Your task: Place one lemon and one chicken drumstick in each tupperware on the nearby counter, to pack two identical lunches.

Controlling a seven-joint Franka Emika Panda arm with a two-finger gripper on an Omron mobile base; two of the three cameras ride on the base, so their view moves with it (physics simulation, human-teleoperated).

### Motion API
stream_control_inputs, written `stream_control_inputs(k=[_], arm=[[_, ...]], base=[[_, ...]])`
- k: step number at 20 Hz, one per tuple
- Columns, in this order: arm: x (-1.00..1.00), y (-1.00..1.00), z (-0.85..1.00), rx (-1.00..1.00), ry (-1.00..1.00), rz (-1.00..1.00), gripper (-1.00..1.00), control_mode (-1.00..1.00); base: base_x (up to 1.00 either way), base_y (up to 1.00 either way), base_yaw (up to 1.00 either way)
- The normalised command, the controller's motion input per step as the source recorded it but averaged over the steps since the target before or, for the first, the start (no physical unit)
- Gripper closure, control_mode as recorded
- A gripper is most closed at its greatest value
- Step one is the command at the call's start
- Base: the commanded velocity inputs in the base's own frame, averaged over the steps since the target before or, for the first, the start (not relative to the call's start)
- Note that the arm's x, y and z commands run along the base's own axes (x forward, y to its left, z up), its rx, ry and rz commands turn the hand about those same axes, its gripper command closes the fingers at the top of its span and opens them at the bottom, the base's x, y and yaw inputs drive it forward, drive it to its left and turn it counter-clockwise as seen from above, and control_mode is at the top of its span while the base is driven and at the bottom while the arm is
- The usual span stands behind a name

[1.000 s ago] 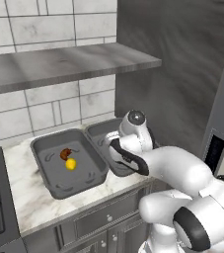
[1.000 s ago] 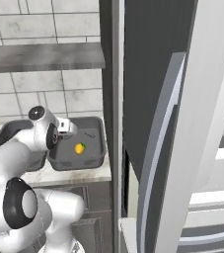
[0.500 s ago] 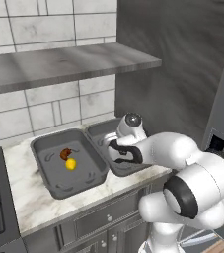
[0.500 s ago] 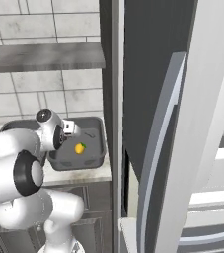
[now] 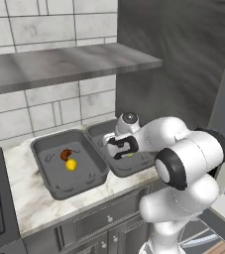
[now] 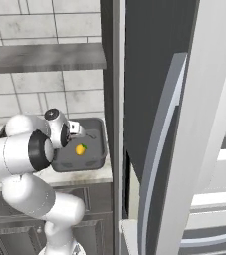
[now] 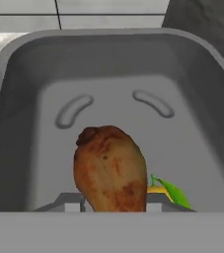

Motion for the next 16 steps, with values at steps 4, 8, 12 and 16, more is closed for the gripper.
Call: stream_control_inputs(k=[4,8,12,16], arm=[[0.43,0.17,-0.26,0.00,0.03,0.00,1.00,-1.00],[0.48,0.32,-0.31,0.00,0.01,-0.04,-1.00,-1.00],[0.57,0.09,-0.33,0.00,0.01,-0.07,-1.00,-1.00],[0.33,0.00,-0.23,-0.01,0.07,-0.13,-1.00,-1.00]], base=[[0.00,0.00,0.00],[0.00,0.00,0.00],[0.00,0.00,0.00],[0.00,0.00,0.00]])
